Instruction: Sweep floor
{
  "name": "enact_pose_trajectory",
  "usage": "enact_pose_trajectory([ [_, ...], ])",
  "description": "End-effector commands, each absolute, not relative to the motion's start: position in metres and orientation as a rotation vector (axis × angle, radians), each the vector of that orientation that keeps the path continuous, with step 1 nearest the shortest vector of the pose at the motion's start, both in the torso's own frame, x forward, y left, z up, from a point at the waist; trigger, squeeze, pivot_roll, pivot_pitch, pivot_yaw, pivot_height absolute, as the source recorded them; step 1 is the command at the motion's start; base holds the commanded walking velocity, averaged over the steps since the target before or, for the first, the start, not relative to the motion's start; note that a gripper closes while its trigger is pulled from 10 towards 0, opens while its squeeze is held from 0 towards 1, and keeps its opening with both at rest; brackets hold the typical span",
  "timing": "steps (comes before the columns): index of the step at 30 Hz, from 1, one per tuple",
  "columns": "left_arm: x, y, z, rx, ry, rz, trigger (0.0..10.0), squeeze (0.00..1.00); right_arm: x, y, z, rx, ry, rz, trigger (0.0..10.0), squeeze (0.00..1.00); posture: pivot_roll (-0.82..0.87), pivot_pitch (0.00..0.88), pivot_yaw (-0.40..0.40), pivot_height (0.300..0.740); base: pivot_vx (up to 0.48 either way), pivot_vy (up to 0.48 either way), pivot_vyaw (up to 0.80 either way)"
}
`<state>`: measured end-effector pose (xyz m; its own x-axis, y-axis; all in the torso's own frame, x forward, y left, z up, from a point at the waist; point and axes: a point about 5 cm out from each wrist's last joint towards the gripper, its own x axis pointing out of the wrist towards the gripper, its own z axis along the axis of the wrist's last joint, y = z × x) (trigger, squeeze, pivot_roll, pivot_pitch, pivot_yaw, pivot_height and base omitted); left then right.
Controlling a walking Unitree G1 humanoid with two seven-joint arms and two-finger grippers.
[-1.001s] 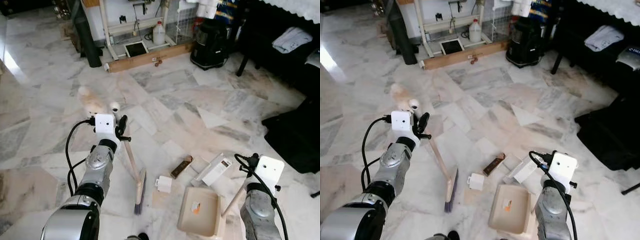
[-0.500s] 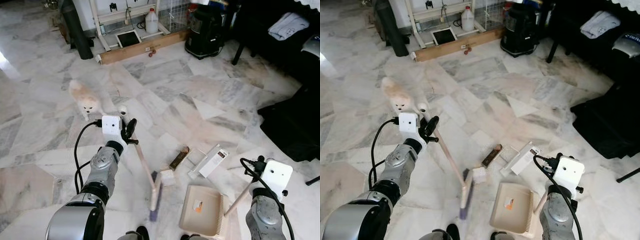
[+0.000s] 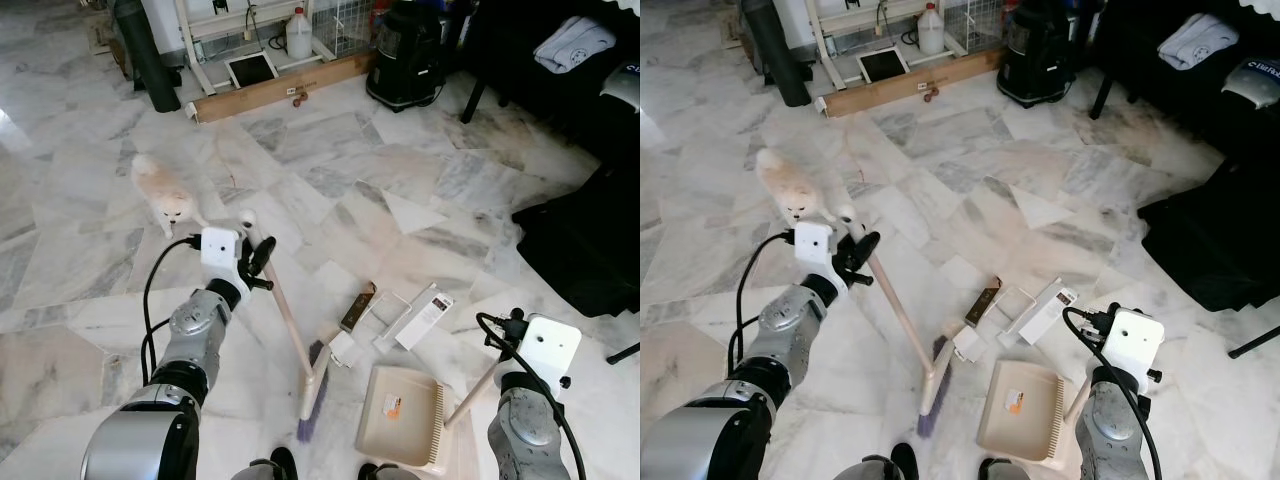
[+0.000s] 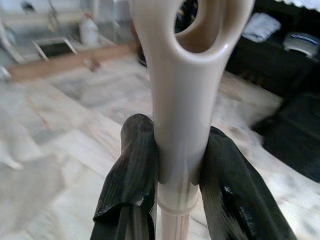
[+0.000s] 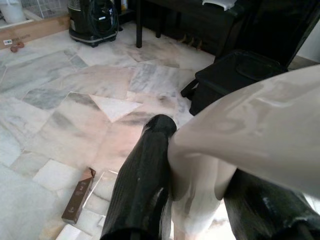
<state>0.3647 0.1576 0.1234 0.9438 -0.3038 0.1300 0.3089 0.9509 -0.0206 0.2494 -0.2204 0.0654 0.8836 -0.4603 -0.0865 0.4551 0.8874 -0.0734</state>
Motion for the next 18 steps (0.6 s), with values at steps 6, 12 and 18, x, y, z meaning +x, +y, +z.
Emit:
enact_pose_trajectory([
  [6, 0.365, 0.161, 0.136, 0.085, -0.204, -0.302, 10.0, 0.0, 0.248, -0.216, 0.064, -0.042, 0.115, -0.468, 10.0, 0.0, -0.1, 0.213, 0.018, 0.74, 0.0, 0.0, 0.0],
  [12, 0.365, 0.146, 0.132, 0.055, -0.197, -0.319, 10.0, 0.0, 0.246, -0.218, 0.066, -0.043, 0.108, -0.475, 10.0, 0.0, -0.12, 0.221, 0.02, 0.74, 0.0, 0.0, 0.0],
  [18, 0.365, 0.131, 0.129, 0.035, -0.186, -0.329, 10.0, 0.0, 0.242, -0.222, 0.068, -0.05, 0.101, -0.485, 10.0, 0.0, -0.15, 0.227, 0.024, 0.74, 0.0, 0.0, 0.0],
])
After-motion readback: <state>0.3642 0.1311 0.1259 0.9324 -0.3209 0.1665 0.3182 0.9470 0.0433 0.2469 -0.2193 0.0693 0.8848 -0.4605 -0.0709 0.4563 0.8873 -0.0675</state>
